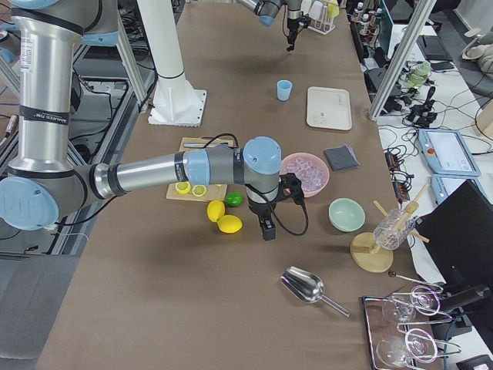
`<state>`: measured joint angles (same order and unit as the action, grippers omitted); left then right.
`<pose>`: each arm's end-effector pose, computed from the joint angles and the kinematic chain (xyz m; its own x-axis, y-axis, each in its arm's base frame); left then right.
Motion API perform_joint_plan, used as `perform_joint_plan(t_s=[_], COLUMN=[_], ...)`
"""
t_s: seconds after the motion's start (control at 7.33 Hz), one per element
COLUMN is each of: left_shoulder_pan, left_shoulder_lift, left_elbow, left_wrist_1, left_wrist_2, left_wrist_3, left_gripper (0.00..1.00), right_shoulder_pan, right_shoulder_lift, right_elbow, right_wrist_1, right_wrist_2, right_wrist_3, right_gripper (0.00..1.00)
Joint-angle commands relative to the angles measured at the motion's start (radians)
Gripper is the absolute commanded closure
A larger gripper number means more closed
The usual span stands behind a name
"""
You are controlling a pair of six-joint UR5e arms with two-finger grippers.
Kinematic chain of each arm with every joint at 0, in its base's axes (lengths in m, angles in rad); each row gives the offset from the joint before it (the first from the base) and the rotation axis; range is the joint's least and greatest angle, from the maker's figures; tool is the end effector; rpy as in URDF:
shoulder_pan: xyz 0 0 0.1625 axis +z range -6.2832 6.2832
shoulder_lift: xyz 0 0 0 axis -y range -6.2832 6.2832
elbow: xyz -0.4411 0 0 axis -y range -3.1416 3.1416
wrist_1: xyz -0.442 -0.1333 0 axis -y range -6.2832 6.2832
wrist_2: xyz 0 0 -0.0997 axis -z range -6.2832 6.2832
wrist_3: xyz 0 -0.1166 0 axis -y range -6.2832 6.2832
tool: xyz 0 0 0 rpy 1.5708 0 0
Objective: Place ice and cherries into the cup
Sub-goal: 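Carry the cherries to the light-blue cup and lower them in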
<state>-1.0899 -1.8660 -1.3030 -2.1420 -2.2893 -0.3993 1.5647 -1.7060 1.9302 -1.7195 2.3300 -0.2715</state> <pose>0.2746 -0.6485 0.5887 0.6054 0.3391 -0.7201 -0.1593 0.9380 0.3078 0.0501 -0.4776 0.5781 0.6969 -0.3217 0.6410 0.2003 0.9455 0.2567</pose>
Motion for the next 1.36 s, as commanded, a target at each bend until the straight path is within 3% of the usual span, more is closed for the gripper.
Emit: perform_joint_plan(t_s=[0.0,0.14,0.55,0.82,1.23], left_shoulder_pan=[-0.053,-0.054,0.032,0.219,0.306], left_shoulder_lift=[-0.091,-0.141,-0.244,-0.312,-0.386], left_elbow=[-0.047,-0.076,-0.195,-0.261,-0.289], left_wrist_1=[0.190,0.265,0.298,0.298,0.304], left_wrist_2=[-0.067,-0.067,-0.056,0.138,0.221], left_wrist_3=[-0.001,-0.033,-0.468,-0.756,-0.940], left_gripper=[0.73,0.73,0.73,0.73,0.73], right_shoulder_pan=[0.000,0.000,0.000,0.000,-0.005], right_shoulder_lift=[-0.001,-0.001,-0.001,0.000,0.000], right_elbow=[0.004,0.006,0.010,0.015,0.016], right_wrist_1=[-0.002,-0.002,-0.002,-0.002,-0.003], right_wrist_2=[0.002,0.002,0.002,0.000,0.002], right_wrist_3=[0.000,0.002,0.002,0.003,0.006], right_gripper=[0.00,0.00,0.00,0.00,0.00])
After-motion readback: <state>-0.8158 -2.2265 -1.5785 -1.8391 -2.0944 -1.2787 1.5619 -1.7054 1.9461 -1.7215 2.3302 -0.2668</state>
